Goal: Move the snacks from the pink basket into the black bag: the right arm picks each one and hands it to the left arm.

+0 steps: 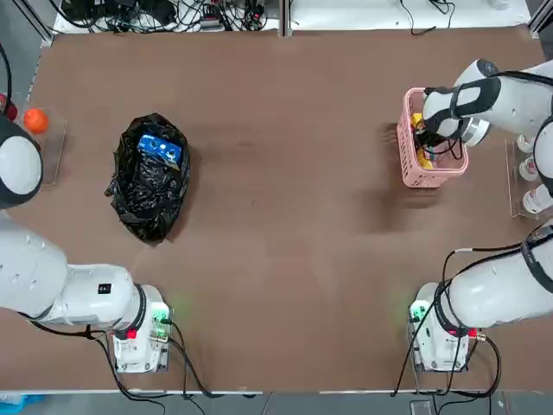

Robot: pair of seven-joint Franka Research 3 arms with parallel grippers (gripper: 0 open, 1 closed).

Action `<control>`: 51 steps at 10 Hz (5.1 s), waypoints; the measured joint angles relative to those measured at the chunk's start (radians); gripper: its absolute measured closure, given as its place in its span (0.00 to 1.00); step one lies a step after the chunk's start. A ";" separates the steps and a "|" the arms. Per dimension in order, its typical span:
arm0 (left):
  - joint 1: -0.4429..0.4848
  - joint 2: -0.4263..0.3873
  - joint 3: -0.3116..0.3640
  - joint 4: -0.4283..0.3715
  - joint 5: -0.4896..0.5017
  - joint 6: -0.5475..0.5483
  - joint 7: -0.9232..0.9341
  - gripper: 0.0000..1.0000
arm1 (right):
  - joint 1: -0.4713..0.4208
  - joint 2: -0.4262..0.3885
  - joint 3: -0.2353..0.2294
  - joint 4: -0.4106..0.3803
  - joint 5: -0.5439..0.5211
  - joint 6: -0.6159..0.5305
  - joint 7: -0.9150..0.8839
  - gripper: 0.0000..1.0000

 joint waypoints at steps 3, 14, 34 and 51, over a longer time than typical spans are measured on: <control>-0.012 0.000 -0.004 0.001 0.000 0.000 -0.001 0.00 | 0.000 -0.008 0.000 0.032 0.002 -0.054 0.000 0.77; -0.006 0.000 0.005 0.009 -0.010 0.000 -0.002 0.00 | -0.082 -0.051 -0.012 0.199 0.001 -0.413 -0.088 0.77; 0.006 0.100 0.008 0.006 -0.252 0.000 -0.009 0.00 | 0.101 -0.056 0.015 0.614 0.293 -0.833 -0.239 0.77; 0.068 0.206 -0.042 -0.058 -0.643 0.081 0.080 0.00 | 0.707 0.364 0.016 1.221 0.354 -0.448 0.012 0.77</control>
